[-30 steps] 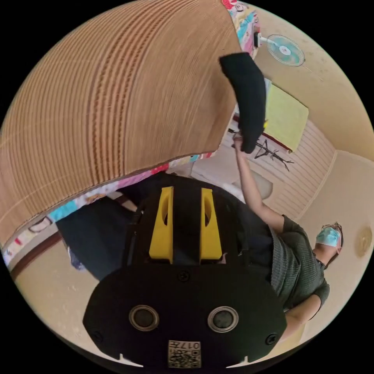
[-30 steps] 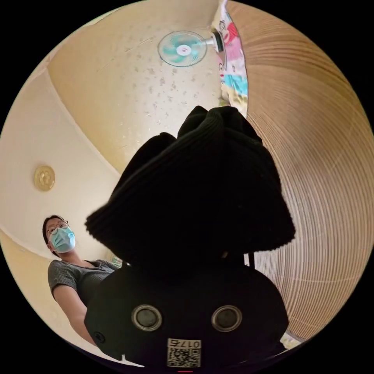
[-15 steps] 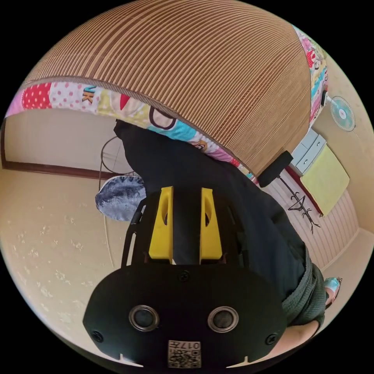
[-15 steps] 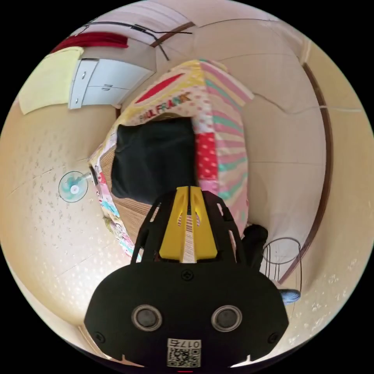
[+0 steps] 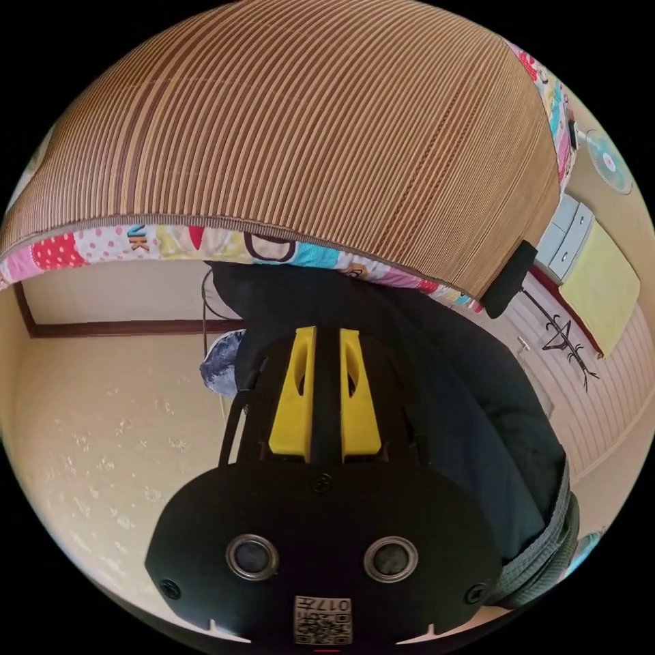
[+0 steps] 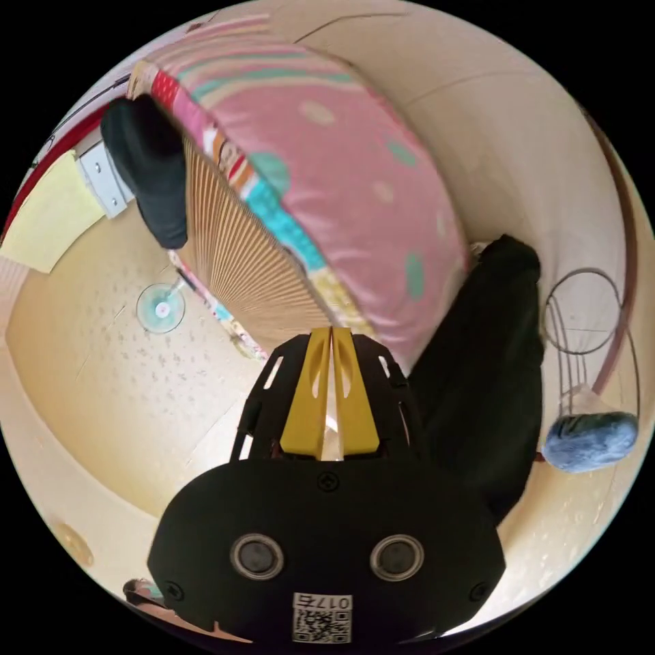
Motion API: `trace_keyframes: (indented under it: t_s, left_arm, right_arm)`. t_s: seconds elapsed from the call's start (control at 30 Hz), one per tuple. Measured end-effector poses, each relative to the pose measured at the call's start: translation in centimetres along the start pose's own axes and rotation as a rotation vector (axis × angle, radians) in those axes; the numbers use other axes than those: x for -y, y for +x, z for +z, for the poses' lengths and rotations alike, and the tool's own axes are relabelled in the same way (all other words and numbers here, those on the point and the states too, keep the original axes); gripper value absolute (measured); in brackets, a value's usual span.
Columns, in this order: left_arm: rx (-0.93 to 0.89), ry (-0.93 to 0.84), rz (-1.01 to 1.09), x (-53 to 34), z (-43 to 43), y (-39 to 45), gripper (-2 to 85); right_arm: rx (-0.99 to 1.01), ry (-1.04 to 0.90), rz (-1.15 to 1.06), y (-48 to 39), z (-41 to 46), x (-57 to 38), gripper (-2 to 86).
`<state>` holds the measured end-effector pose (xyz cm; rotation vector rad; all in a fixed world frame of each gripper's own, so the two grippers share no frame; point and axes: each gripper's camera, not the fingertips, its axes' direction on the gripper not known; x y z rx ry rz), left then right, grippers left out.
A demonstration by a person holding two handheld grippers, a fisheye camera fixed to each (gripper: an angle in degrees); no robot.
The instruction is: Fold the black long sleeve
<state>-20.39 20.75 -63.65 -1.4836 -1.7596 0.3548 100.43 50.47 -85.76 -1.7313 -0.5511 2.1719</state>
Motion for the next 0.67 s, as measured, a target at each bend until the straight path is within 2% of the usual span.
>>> trace_keyframes:
  t_s: [0.13,0.27,0.33,0.5,0.67]
  left_arm:
    - [0.055,-0.007,0.082,-0.4,-2.1,-0.9,4.6]
    - [0.045,0.011,0.092,-1.5,-4.0,-4.4,5.3]
    - [0.005,0.041,0.048,-2.5,-4.9,-8.0,5.3]
    - [-0.068,0.071,-0.064,-4.4,-6.8,-15.9,5.1]
    - [-0.235,0.251,-0.128,-7.7,-9.9,-22.8,5.1]
  right_arm:
    - [-0.012,-0.257,-0.225,-5.3,10.0,-2.9,0.3]
    - [-0.17,-0.551,-0.448,-9.4,18.6,-8.4,0.2]
    - [-0.221,-0.609,-0.514,-9.8,20.8,-10.7,0.2]
    - [-0.194,-0.551,-0.494,-6.0,21.7,-13.9,0.2]
    - [-0.054,-0.317,-0.288,4.0,15.8,-15.5,0.3]
